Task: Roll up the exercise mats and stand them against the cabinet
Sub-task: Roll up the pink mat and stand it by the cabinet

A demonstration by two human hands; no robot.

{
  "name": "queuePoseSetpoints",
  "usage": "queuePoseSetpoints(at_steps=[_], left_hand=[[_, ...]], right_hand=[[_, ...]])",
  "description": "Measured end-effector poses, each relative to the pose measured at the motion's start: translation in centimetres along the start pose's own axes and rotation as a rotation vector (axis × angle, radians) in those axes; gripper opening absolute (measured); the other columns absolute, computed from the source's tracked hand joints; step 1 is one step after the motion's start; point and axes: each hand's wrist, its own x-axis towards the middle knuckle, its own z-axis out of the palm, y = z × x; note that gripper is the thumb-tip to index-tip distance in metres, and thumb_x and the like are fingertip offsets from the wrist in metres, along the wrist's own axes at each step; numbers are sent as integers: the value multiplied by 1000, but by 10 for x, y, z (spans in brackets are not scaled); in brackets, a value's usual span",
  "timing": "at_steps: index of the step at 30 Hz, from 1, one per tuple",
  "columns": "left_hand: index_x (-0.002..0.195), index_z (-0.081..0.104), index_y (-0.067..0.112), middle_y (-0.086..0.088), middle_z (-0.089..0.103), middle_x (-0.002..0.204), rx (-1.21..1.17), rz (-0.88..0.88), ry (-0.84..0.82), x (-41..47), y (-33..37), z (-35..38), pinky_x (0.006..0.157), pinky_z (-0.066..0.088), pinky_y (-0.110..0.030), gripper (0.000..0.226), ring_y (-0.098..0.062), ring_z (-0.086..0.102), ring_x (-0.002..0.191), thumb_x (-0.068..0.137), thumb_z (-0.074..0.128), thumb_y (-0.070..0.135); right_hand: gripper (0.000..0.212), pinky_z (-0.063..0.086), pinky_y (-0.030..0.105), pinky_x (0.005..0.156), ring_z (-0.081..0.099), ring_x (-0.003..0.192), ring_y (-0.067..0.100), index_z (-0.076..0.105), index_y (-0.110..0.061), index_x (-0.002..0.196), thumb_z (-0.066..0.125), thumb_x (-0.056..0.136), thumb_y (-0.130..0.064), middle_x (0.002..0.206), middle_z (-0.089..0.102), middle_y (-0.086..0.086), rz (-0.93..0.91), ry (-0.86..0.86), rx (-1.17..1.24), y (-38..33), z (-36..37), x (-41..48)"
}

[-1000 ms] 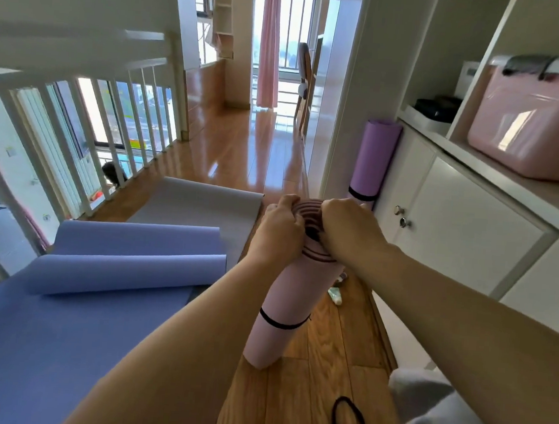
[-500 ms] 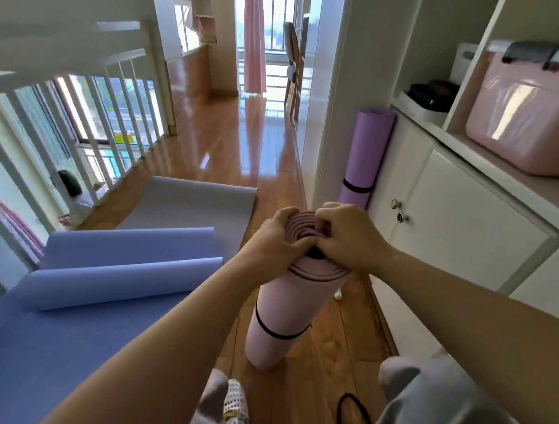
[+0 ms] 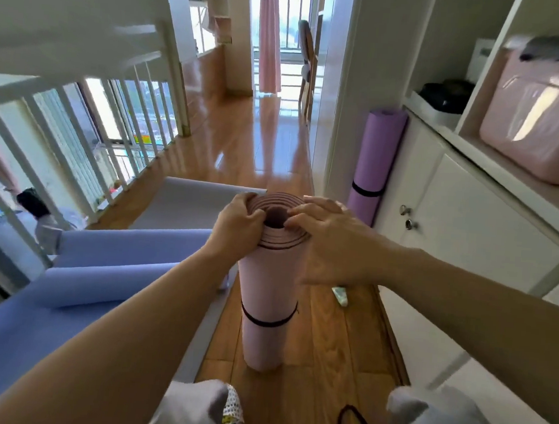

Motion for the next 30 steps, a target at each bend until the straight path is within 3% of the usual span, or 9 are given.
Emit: queuePoseSetpoints(at_steps=[1,3,6,8,12,17,21,27,30], left_hand=[[131,50,7,-6,60,114,-14,8,21,5,7,2,94,42,-29,40,-23,55,108,91,48,10],[131,51,7,-11,61,118,-29,52,44,17,27,7,92,42,-26,40,-22,56,107,90,49,10],[135,47,7,-10,59,124,20,169,59,43,58,16,81,34,-10,43,-17,54,108,92,50,9],[137,44,10,-9,58,128,47,221,60,66,74,24,76,31,-8,44,-15,53,110,94,48,11],[138,43,13,-8,57,129,52,258,37,120,94,51,80,34,-12,45,-19,53,113,93,49,12],[135,46,15,-7,63,122,34,242,6,206,94,100,82,42,-23,49,-19,58,104,87,53,14],[136,45,14,-9,62,123,56,253,34,277,79,145,90,43,-26,50,-24,56,111,87,55,17],[133,45,15,-5,63,115,44,301,32,368,52,211,63,38,-11,45,-15,54,91,90,54,22],[133,45,16,-7,65,114,35,300,-7,397,41,239,78,44,-20,45,-21,59,98,90,55,24]], right_hand=[[92,14,55,117,2,146,19,30,-26,146,72,71,-59,156,18,-3,-2,-7,-66,5,1,1],[95,14,55,115,-4,146,25,25,-26,149,76,72,-51,158,3,3,32,30,-34,20,-7,8],[83,19,44,114,15,142,36,38,-17,141,80,72,-36,156,11,15,6,145,-5,52,-28,26],[83,24,46,113,23,138,39,38,-16,141,80,72,-34,155,14,15,5,181,-51,78,-38,39],[88,38,52,105,29,134,39,32,-19,146,80,73,-34,157,11,10,60,231,-115,131,-43,67],[86,40,49,104,30,135,37,35,-18,144,80,73,-34,158,11,10,94,233,-198,208,-28,113],[84,41,53,100,36,130,39,42,-17,139,83,68,-35,156,17,10,103,231,-206,274,-5,161],[77,41,51,100,38,129,38,47,-18,133,83,67,-35,155,21,8,115,216,-235,363,30,215],[77,42,49,100,36,132,35,46,-20,134,81,68,-38,157,18,6,131,201,-257,395,44,226]])
